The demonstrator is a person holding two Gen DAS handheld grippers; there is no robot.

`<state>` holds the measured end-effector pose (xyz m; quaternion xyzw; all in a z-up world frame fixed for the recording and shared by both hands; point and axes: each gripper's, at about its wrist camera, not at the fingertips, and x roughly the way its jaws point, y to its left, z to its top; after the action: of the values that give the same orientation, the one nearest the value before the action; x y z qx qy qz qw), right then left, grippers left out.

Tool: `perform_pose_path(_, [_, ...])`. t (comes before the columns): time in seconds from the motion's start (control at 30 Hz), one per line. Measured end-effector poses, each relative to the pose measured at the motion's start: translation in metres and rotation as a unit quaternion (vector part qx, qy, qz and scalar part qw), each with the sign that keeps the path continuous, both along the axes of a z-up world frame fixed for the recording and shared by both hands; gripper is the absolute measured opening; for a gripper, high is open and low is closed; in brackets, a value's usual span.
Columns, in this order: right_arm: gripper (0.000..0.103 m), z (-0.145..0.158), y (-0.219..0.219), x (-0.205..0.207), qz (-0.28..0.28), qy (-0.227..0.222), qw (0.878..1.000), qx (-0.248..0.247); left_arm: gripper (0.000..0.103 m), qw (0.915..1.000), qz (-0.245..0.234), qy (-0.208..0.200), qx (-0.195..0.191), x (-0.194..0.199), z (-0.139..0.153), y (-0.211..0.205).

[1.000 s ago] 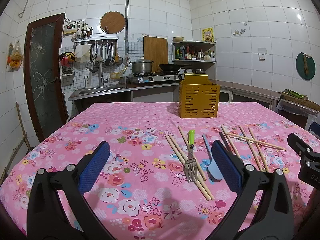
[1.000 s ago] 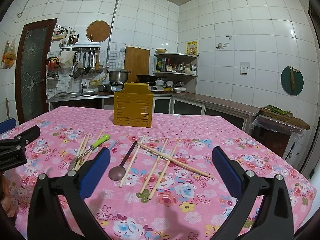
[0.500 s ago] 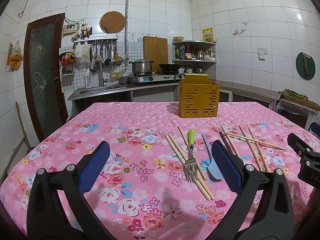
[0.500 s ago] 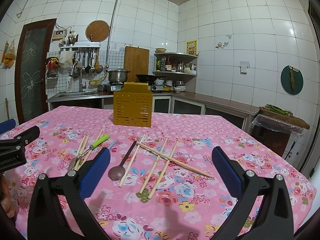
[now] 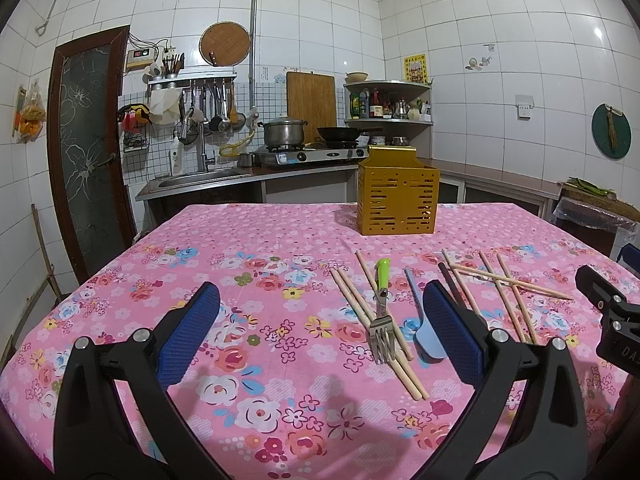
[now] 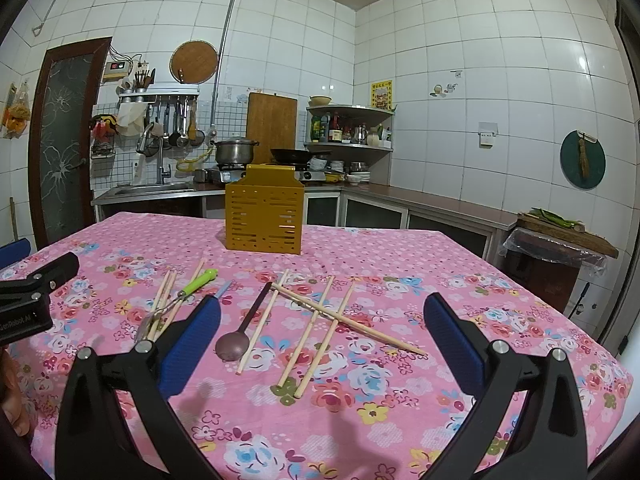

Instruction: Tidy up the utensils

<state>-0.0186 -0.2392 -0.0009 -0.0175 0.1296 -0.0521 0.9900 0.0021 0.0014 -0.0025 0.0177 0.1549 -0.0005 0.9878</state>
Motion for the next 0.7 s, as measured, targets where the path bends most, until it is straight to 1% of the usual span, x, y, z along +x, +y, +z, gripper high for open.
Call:
perform_pose_path(0.33, [0.099, 0.0, -0.001, 0.0, 0.002, 0.0, 1.0, 0.001, 0.098, 1.0, 0.0, 0.004, -0.001, 0.001, -0.001, 0.0])
perform_pose_path(0.43, [0.099, 0.001, -0.002, 0.002, 0.007, 0.005, 1.0, 0.004, 0.098, 0.9999, -0.001, 0.015, -0.001, 0.003, -0.001, 0.001])
perform_pose_path(0.57, [0.099, 0.008, -0.003, 0.008, 0.016, 0.022, 1.0, 0.007, 0.098, 0.9994, 0.002, 0.031, 0.011, 0.012, 0.003, -0.001])
perform_pose_path(0.63, [0.099, 0.012, -0.004, 0.014, 0.021, 0.025, 0.999, 0.009, 0.098, 0.9991, 0.0, 0.043, 0.009, 0.018, 0.006, -0.001])
perform_pose_path(0.7, [0.099, 0.015, -0.007, 0.019, 0.013, 0.029, 0.999, 0.01, 0.098, 0.9983, -0.004, 0.057, 0.005, 0.027, 0.01, 0.0])
